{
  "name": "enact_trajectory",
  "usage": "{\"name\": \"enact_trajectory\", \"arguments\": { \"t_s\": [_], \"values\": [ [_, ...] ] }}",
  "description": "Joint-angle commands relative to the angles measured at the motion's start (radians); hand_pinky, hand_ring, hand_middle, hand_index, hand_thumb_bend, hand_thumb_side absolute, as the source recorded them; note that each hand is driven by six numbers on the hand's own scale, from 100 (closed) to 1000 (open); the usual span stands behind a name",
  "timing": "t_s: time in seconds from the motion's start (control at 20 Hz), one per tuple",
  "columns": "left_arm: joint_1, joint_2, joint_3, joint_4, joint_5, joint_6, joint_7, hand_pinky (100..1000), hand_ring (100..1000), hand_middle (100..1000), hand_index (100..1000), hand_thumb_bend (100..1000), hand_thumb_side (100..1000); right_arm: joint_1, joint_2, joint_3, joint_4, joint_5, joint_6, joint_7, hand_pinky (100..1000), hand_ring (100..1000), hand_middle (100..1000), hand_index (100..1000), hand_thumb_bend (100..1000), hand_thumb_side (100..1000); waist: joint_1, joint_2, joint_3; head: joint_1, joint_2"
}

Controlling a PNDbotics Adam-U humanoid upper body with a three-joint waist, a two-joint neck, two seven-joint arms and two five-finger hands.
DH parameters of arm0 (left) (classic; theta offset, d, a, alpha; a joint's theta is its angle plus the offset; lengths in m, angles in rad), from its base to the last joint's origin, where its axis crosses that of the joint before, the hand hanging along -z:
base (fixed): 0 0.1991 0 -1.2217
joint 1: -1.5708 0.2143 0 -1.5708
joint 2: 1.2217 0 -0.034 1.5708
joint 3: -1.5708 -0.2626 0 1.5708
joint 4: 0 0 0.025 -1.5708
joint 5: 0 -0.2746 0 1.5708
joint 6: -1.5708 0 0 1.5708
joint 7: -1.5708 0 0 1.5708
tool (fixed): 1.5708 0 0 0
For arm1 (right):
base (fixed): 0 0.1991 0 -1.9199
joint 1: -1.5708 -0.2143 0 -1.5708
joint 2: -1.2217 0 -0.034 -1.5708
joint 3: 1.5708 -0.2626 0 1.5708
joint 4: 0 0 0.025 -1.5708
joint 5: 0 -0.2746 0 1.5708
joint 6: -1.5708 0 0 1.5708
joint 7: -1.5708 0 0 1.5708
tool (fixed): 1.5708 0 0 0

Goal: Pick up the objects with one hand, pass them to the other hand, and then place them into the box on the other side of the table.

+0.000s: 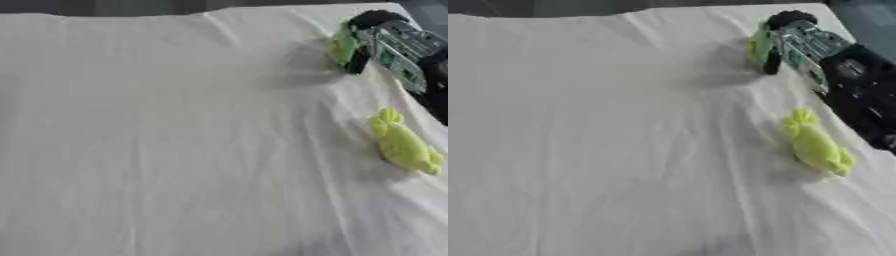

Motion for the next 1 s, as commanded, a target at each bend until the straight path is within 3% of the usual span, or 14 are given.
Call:
{"name": "enact_trajectory", "arguments": {
  "t_s": [0.05, 0.4, 1.0],
  "values": [
    [-0.009, 0.034, 0.021, -0.012, -0.003, -0.001, -0.002, 730, 777, 747, 731, 100, 691, -0.012, -0.041, -0.023, -0.012, 0.036, 0.284, 0.284, 846, 796, 657, 685, 377, 100, 0.002, -0.019, -0.004, -0.005, -0.007],
    [-0.005, 0.033, 0.021, -0.013, -0.01, -0.002, -0.005, 732, 777, 747, 729, 100, 689, -0.023, -0.03, -0.046, -0.031, 0.131, 0.284, 0.284, 801, 709, 494, 539, 339, 100, 0.002, -0.02, -0.011, -0.004, -0.009],
    [-0.006, 0.034, 0.02, -0.014, -0.014, -0.001, -0.01, 734, 777, 747, 729, 100, 684, -0.03, -0.025, -0.064, -0.031, 0.169, 0.284, 0.284, 760, 646, 415, 474, 338, 100, 0.007, -0.024, -0.025, -0.003, -0.001]
  ]
}}
